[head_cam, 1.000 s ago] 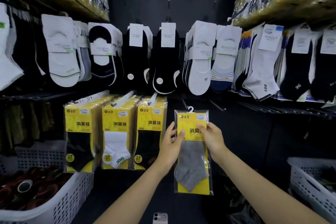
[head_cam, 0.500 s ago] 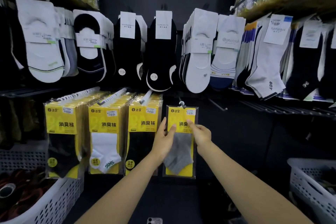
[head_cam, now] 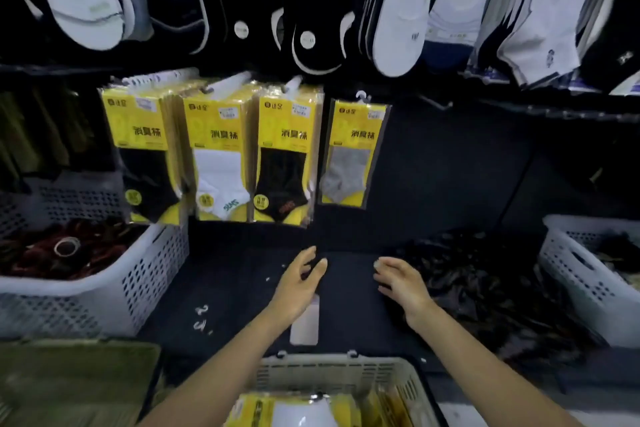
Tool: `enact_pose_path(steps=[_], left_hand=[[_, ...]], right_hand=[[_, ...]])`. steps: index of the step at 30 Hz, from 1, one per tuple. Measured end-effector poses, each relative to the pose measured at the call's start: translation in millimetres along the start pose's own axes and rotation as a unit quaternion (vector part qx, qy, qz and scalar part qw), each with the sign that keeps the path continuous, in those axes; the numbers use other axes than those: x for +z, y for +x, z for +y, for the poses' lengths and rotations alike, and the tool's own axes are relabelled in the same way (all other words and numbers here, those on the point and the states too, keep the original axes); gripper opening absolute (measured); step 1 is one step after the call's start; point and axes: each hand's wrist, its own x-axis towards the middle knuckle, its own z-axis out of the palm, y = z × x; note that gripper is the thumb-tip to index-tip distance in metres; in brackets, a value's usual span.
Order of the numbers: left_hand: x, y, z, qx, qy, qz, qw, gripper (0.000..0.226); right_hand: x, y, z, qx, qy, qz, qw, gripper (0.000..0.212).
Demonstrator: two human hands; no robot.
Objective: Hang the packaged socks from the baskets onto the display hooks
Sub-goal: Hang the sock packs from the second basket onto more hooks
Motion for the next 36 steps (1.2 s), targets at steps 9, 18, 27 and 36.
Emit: enact_pose_path(steps=[9,18,27,36], left_hand=[[-12.6,-154.4,-178.1,-0.197,0.115,0.046,0.973,0.047],[-27.2,-191.6,-220.0,-0.272,0.223,-0.01,0.936,0.064],[-23.9,-186.3,-217.8,-0.318,0.166,-0.002,0.933,0.065],[-9.8,-174.0,-184.8,-0.359,-0.024,0.176,0.916,0.071]], right_hand=[[-11.5,-91.1,192.6,0.192,-0.119,-0.009,0.974,0.01],[-1.3,-99.9,232.1,0.225,-0.153,-0.138,0.952,0.059],[35.3,-81.7,232.7,0.27,-0.082,-0.115,0.953,0.054],[48.9,-81.8,223.6,0.242,0.003,-0.075,0.967,0.058]])
